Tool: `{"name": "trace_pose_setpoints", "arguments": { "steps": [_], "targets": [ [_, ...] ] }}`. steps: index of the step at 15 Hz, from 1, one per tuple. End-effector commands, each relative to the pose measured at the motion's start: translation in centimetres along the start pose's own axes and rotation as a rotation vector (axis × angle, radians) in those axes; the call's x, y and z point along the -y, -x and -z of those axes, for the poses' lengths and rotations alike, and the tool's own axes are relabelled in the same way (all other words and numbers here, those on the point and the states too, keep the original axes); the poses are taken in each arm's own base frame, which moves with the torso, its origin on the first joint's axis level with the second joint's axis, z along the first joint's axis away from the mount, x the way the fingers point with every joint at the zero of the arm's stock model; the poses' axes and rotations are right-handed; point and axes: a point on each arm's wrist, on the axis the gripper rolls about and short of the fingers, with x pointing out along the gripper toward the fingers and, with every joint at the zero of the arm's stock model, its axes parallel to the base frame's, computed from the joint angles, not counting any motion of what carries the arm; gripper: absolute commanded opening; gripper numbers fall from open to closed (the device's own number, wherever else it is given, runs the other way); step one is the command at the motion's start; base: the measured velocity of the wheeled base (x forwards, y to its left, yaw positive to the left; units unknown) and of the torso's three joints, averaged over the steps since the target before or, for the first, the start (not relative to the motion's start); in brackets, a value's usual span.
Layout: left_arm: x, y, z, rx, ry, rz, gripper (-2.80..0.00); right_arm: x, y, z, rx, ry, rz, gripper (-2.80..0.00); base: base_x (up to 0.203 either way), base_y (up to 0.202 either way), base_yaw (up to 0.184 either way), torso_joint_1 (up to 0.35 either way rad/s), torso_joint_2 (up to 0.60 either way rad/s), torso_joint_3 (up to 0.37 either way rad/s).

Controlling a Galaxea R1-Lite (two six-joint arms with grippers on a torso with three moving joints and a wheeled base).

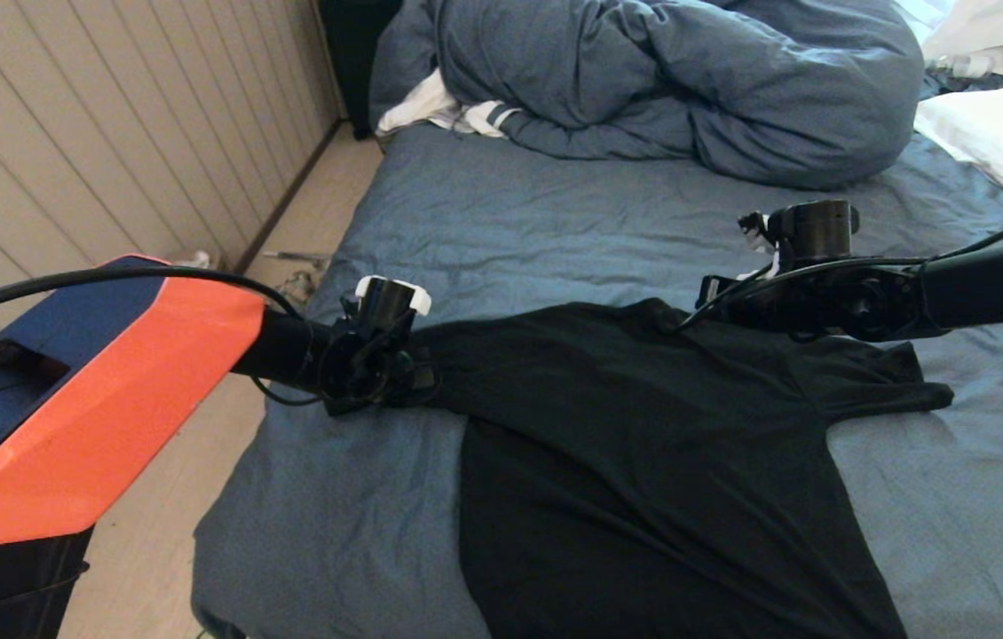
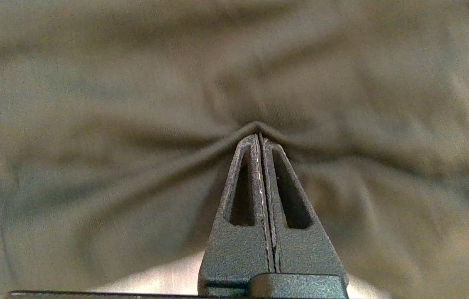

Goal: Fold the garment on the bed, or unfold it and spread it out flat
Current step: Unford the black T-shirt

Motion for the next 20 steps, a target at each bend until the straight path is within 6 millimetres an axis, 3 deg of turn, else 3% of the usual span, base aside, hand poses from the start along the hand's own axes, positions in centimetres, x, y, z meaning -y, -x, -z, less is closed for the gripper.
{"name": "trace_pose_setpoints", "arguments": {
  "steps": [1,7,9,12,14,16,20],
  "targets": [
    [-0.7,-2.1,0.2,0.001,0.013,-0.026,-2.80,-0.1,-0.1,0.1,-0.001,-0.001,-0.002,-2.80,0.000,0.000,0.000,0.000,0.00,0.000],
    [-4.7,-4.0,-5.4,0.097,0.105,-0.085,-2.80,-0.2,-0.1,0.3,0.002,0.002,-0.007,-2.80,0.000,0.000,0.000,0.000,0.00,0.000],
    [-7.2,-4.4,-6.6,0.094,0.130,-0.114,-2.80,-0.2,0.0,0.2,0.005,0.002,-0.008,-2.80,0.000,0.000,0.000,0.000,0.00,0.000],
    [-8.5,-3.3,-8.0,0.117,0.152,-0.122,-2.80,-0.3,0.2,0.1,0.007,0.003,-0.010,-2.80,0.000,0.000,0.000,0.000,0.00,0.000],
    [-8.4,-0.8,-9.3,0.131,0.166,-0.116,-2.80,-0.6,1.0,-0.4,0.022,0.004,-0.017,-2.80,0.000,0.000,0.000,0.000,0.00,0.000],
    [-8.0,3.3,-10.4,0.149,0.173,-0.100,-2.80,-1.0,3.4,-1.5,0.059,0.002,-0.025,-2.80,0.000,0.000,0.000,0.000,0.00,0.000],
    [-8.1,14.3,-10.3,0.196,0.163,-0.056,-2.80,-1.8,11.5,-1.1,0.091,0.009,-0.043,-2.80,0.000,0.000,0.000,0.000,0.00,0.000]
  ]
}}
